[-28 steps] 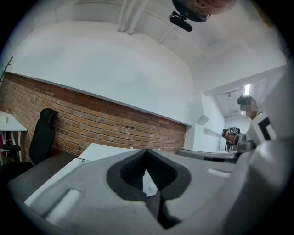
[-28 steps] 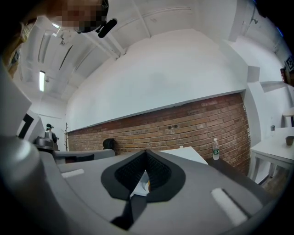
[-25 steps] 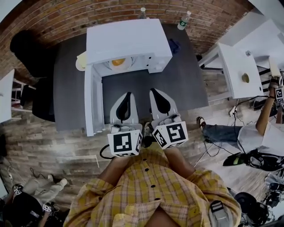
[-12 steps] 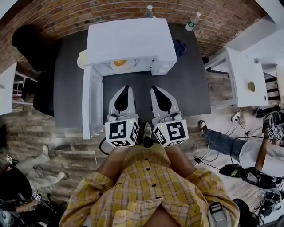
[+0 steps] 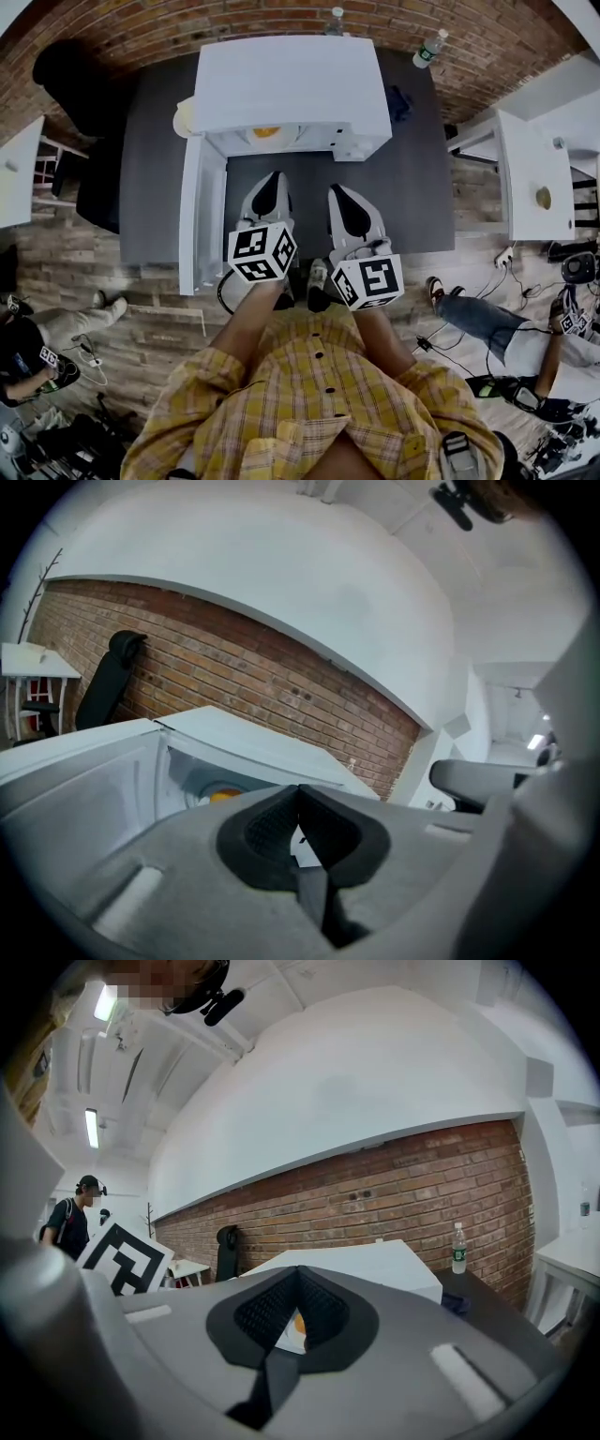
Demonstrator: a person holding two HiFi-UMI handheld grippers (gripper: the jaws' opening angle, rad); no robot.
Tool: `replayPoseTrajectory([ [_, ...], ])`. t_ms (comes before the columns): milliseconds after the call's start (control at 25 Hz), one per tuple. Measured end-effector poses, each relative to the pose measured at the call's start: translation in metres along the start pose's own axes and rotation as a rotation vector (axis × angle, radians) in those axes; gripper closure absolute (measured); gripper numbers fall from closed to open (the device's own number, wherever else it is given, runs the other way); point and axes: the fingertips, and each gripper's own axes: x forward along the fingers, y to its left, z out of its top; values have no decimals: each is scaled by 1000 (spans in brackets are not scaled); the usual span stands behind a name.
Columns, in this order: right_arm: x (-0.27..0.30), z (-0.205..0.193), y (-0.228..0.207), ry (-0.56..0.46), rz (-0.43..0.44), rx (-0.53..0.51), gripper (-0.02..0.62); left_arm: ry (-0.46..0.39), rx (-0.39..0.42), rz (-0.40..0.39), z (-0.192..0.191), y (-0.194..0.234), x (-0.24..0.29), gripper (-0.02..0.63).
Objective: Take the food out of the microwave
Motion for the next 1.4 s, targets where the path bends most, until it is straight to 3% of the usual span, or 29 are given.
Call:
replayPoseTrajectory([
  [360,8,-5,-9,18,-2,10,592,54,-120,22,-26,27,39,566],
  [880,15,-17,-23,45,-13,10,592,92,-462,16,-74,69,85,529],
  [1120,18,-17,-24,56,-13,1,592,78,-746,21,-99,93,100,517],
  [1400,21,-19,-27,68,-13,-4,592,-15,-1067,64,-121,129,117,500],
])
